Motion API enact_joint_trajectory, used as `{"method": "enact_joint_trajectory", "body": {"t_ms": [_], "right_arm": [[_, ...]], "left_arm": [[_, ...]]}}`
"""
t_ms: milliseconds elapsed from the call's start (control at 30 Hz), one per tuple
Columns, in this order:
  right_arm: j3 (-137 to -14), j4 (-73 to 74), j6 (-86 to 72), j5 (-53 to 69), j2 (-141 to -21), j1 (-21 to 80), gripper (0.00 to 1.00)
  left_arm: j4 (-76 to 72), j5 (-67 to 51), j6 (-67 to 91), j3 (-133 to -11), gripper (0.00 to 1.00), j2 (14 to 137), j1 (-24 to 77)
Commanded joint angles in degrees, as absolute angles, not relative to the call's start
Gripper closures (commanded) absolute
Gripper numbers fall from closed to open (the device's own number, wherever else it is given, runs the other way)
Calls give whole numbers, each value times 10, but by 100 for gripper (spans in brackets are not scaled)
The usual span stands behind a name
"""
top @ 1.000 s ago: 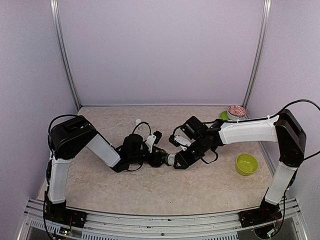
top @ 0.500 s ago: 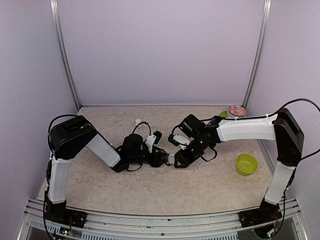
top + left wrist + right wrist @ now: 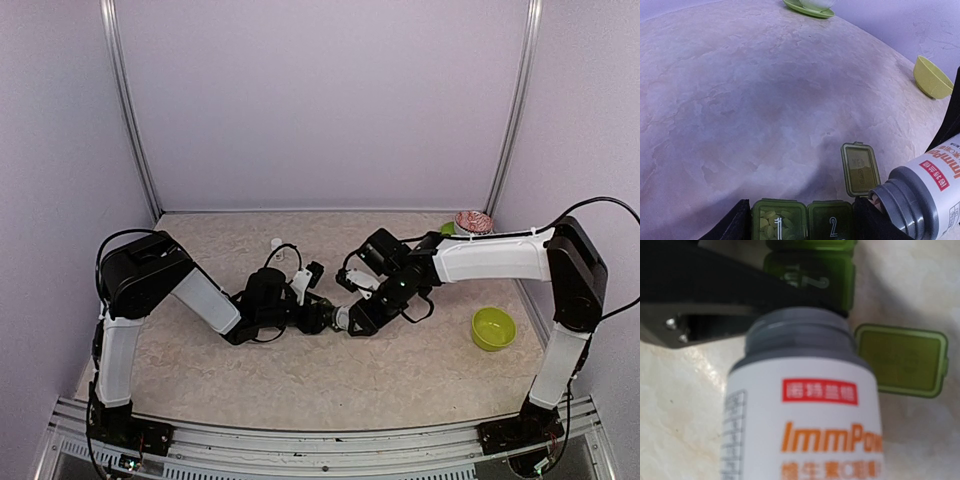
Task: Sort the pills into containers
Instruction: Pour the pill into the compartment of the pill container.
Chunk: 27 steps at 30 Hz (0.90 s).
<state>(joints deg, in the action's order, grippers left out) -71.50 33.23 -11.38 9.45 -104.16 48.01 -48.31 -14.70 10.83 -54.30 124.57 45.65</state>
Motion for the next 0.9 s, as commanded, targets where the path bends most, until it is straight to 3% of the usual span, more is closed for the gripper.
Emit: {"method": "enact_joint_trajectory", "body": {"t_ms": [0, 867], "right_arm": [[-689, 295, -111, 113, -1044, 485, 100], [-539, 91, -121, 73, -976, 486, 100]], "left_arm": [[-465, -142, 102, -534, 34, 1255, 455], [-464, -142, 104, -533, 34, 1256, 451]]}}
